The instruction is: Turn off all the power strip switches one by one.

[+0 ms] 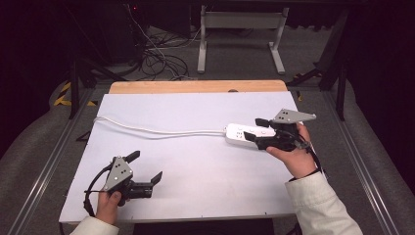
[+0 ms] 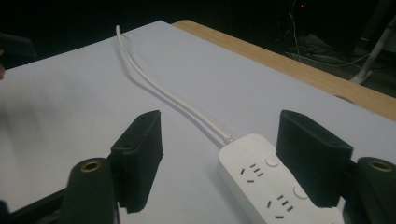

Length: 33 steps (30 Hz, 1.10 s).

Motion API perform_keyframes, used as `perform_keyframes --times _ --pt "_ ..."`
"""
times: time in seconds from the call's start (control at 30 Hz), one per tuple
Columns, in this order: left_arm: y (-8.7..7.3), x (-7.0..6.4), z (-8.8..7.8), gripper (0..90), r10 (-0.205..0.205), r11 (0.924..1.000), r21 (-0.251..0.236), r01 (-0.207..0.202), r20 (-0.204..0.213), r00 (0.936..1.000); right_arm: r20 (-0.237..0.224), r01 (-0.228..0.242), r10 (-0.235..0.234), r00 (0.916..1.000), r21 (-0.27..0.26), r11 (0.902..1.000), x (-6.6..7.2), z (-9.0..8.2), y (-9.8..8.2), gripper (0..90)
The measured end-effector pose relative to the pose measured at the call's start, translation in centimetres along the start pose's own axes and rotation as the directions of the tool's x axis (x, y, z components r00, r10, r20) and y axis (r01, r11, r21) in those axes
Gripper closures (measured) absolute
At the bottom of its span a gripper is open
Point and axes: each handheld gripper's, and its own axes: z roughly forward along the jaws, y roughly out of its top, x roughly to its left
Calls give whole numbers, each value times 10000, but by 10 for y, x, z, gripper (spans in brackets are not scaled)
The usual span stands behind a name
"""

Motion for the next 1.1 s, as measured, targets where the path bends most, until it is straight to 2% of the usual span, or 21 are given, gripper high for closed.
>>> perform_keyframes --times 0.2,0.27,0.37,0.7,0.8,0.9,1.0,1.1 --pt "0 0 0 32 23 10000 -3 -23 -5 10000 -199 -103 97 9998 -302 9995 5 -9 -13 227" --pt "0 0 -1 32 29 10000 0 -29 0 10000 -115 -118 113 9999 -488 9987 7 -11 -19 191" --pt "0 0 -1 32 -17 10000 -4 17 11 10000 -94 -436 430 9990 -752 9962 10 -16 -27 159" --pt "0 2 -3 32 -78 9999 -138 78 17 10000 -414 -589 563 9976 -649 9962 16 -22 -56 104" --pt "0 2 -4 32 -165 9997 -153 166 73 9998 -644 -537 507 9966 -451 9975 18 -21 -67 104" --pt "0 2 -4 32 -262 9994 -215 264 133 9996 -666 -582 563 9962 -264 9980 20 -18 -77 104" --pt "0 2 -5 32 -177 9997 -192 180 153 9997 -640 -520 504 9967 -228 9984 23 -16 -86 104" --pt "0 2 -5 32 -163 9997 -198 166 149 9998 -486 -243 238 9985 -95 9997 25 -13 -95 106"
